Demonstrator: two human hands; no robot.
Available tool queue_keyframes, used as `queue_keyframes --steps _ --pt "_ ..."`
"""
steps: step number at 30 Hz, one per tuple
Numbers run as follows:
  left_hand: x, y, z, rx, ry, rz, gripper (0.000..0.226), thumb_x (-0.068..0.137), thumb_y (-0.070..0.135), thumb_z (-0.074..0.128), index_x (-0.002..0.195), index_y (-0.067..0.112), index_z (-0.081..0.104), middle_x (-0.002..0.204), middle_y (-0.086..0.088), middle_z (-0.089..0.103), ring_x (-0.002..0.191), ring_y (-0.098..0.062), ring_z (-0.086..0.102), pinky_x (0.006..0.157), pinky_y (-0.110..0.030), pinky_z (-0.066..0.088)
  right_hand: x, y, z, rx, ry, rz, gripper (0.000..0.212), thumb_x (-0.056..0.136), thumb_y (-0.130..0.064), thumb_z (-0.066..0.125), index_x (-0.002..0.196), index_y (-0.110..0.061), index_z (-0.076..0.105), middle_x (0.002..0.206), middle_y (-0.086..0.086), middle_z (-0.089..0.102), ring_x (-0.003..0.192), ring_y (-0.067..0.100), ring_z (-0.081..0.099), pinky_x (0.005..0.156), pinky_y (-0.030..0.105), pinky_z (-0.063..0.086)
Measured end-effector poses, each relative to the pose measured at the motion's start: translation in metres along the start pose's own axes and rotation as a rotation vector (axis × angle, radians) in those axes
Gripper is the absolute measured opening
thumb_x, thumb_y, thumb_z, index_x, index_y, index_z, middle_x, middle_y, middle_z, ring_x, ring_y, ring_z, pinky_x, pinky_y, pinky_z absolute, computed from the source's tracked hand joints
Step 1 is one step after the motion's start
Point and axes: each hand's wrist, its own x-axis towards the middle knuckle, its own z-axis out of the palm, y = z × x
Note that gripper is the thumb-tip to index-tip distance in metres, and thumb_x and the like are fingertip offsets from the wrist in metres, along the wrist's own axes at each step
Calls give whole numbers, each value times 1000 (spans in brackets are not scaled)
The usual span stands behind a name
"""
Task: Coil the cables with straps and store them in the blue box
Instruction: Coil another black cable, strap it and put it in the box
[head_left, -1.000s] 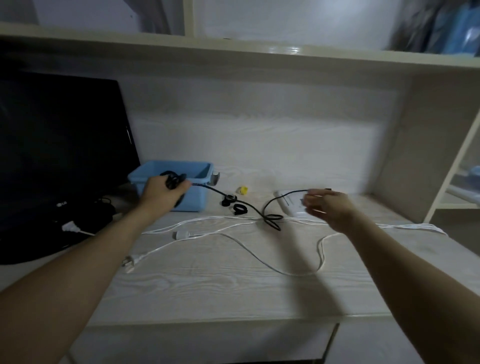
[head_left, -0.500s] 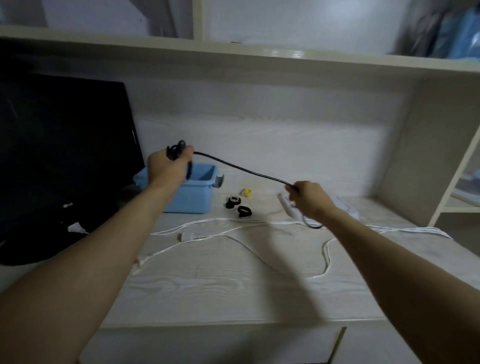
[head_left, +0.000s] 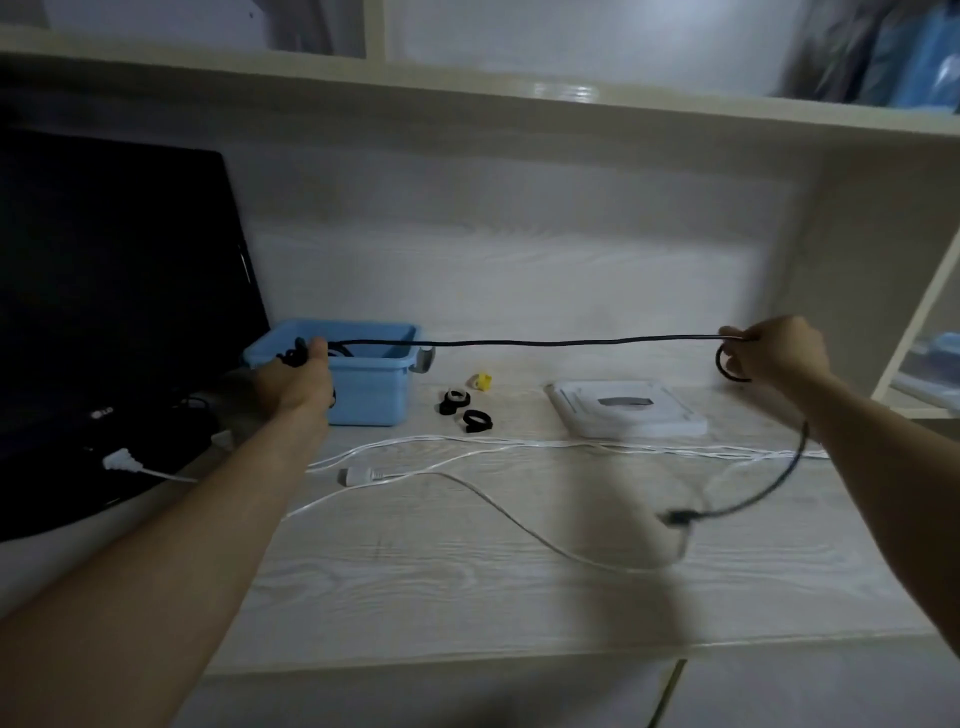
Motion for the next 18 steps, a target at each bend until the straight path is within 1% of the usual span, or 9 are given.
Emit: queue_keyframes --steps 2,4,5,7,10,13,15,17,18 --pt "0 -1 3 -10 -23 -46 48 89 39 68 123 7 57 117 -7 65 100 -25 66 79 -36 57 4 -2 1 185 -51 80 38 92 -39 67 88 -2 76 72 14 65 62 24 58 60 30 47" --pt "2 -4 4 -19 -64 -92 46 87 40 70 119 9 58 113 -9 66 92 -24 67 72 -35 56 9 -2 0 480 -200 194 32 89 -38 70 89 -5 71 76 6 58 53 17 58 46 23 51" --pt "4 -6 4 -9 -73 -92 42 87 39 70 115 11 58 110 -8 66 83 -22 65 67 -33 54 11 -2 -2 555 -294 223 28 85 -36 73 90 -8 67 80 1 54 58 17 60 40 18 46" --pt "10 -9 1 20 -77 -83 33 88 36 70 107 14 56 102 -7 63 66 -16 57 56 -29 49 18 1 -7 451 -440 236 21 81 -29 75 82 -13 61 79 -10 50 66 15 60 41 17 31" --pt "19 -14 -3 86 -137 -112 43 83 38 74 106 5 60 90 -9 61 57 -16 51 51 -28 47 32 7 -15 235 -419 275 45 85 -13 73 61 -18 35 40 -6 33 35 9 29 39 20 21" --pt "25 -21 -4 133 -213 -142 52 78 40 77 112 4 61 86 -11 62 59 -19 53 53 -30 47 43 10 -12 166 -363 373 36 93 -3 60 65 -11 40 52 7 39 48 17 33 30 15 29" --pt "25 -25 -2 158 -270 -125 48 79 39 77 107 3 63 76 -9 59 56 -20 51 54 -30 46 41 3 -9 145 -276 409 22 90 0 60 71 -4 50 68 13 50 58 23 47 42 24 45" --pt "18 -26 1 156 -362 -99 38 84 36 74 97 2 65 65 -7 53 51 -19 47 49 -28 44 38 -11 1 101 -57 356 11 78 -5 68 88 -2 65 95 20 63 86 35 62 77 40 56" --pt "12 -25 3 160 -411 -96 33 87 35 72 91 3 64 62 -6 51 50 -19 45 48 -28 44 33 -21 8 92 63 327 25 74 -7 66 99 -9 70 115 22 60 107 37 58 95 44 50"
